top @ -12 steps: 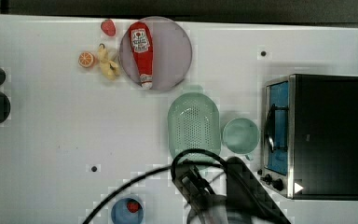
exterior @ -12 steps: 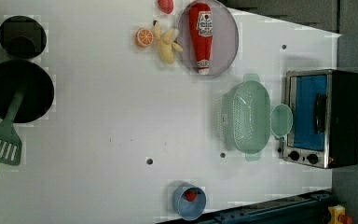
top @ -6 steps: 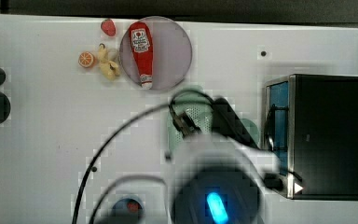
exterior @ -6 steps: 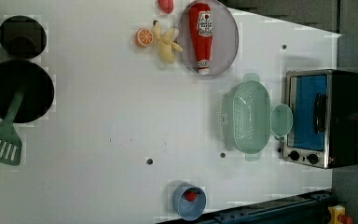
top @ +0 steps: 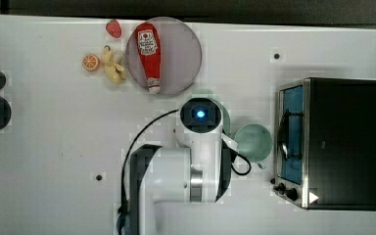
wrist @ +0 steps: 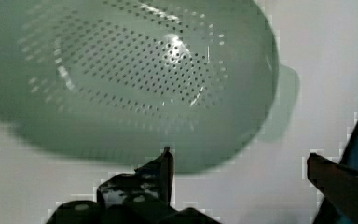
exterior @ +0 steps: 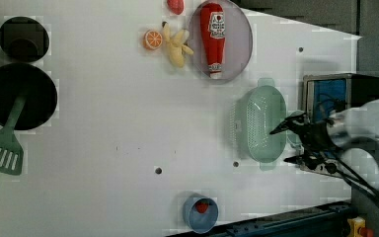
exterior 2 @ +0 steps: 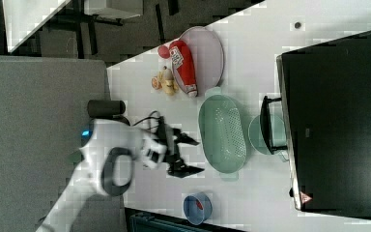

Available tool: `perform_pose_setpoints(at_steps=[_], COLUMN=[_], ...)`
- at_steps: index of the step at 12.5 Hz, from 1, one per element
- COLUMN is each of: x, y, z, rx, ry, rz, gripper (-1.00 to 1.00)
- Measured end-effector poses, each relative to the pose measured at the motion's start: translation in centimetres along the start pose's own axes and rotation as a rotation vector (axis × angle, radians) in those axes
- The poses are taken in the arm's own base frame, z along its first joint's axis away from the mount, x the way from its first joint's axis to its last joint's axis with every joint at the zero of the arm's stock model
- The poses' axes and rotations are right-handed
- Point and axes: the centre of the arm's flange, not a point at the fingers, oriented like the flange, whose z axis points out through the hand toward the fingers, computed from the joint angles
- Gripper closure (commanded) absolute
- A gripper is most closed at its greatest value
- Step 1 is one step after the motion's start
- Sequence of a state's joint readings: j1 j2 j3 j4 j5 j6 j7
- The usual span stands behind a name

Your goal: Drag strainer right to left.

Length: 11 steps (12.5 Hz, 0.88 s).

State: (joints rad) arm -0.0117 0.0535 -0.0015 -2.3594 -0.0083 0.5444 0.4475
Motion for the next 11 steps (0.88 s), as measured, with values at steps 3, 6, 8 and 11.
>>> perform_pose_setpoints(at_steps=[3,6,8,11], x=[1.1,1.0,1.3,1.9], y=[-2.0,-3.7,-4.8,-4.8], z=[4.4,5.2,6.9,12.2], rx=[0.045,0.174,0.222,0.202], ry=[0.013,0.067,0.067,0.056], rz=[0.122,0.173,0.184,0.229], gripper=[-1.0,-1.0,-1.0,-1.0])
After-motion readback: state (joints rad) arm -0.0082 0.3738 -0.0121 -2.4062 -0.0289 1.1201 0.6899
